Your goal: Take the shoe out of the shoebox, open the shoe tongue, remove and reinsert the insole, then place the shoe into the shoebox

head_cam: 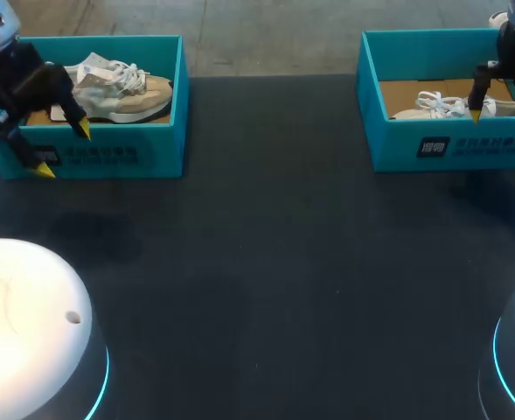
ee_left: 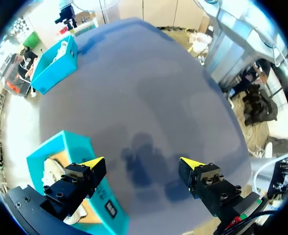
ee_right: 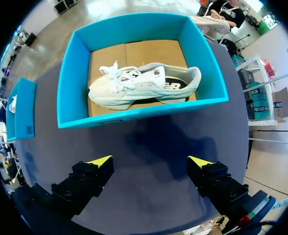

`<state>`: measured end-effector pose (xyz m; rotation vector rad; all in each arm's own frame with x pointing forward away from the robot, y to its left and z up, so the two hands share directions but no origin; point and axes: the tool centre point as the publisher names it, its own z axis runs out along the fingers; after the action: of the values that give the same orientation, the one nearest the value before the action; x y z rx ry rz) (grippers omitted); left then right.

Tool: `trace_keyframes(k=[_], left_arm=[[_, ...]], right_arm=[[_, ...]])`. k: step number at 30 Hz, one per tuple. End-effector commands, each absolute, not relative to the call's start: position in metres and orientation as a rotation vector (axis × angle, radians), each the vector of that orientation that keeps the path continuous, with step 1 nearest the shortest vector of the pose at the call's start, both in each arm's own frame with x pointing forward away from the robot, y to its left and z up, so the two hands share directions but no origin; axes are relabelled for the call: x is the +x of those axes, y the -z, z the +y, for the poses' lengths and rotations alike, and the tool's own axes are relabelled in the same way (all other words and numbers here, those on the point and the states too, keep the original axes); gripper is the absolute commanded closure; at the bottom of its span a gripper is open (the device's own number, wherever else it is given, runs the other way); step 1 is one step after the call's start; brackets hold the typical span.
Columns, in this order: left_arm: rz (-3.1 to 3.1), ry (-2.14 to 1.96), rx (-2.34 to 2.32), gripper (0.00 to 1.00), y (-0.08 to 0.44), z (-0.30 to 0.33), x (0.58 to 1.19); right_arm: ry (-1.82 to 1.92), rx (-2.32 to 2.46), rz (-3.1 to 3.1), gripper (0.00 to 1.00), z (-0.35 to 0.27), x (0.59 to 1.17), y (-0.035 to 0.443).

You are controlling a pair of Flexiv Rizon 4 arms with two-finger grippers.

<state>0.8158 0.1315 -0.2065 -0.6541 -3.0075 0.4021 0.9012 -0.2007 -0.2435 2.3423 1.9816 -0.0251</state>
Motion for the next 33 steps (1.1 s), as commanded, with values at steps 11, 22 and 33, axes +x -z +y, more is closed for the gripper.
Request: trace_keyframes(k=[11,22,33], left_arm=[[-2.947,-0.408,-0.805,0.0,0.194,0.188,0.885],[-2.856,-0.34,-1.193,0.0,0.173,0.254,0.963],[-2.828,-0.25,-1.21,0.0,0.164,0.266,0.992]], right_arm=[[0.022,2.342,1.98,0.0,-0.201,0.9,0.244],[0.022,2.342,1.98,0.0,-0.201,0.9,0.244],[0.022,2.342,1.98,0.0,-0.201,0.9,0.244]])
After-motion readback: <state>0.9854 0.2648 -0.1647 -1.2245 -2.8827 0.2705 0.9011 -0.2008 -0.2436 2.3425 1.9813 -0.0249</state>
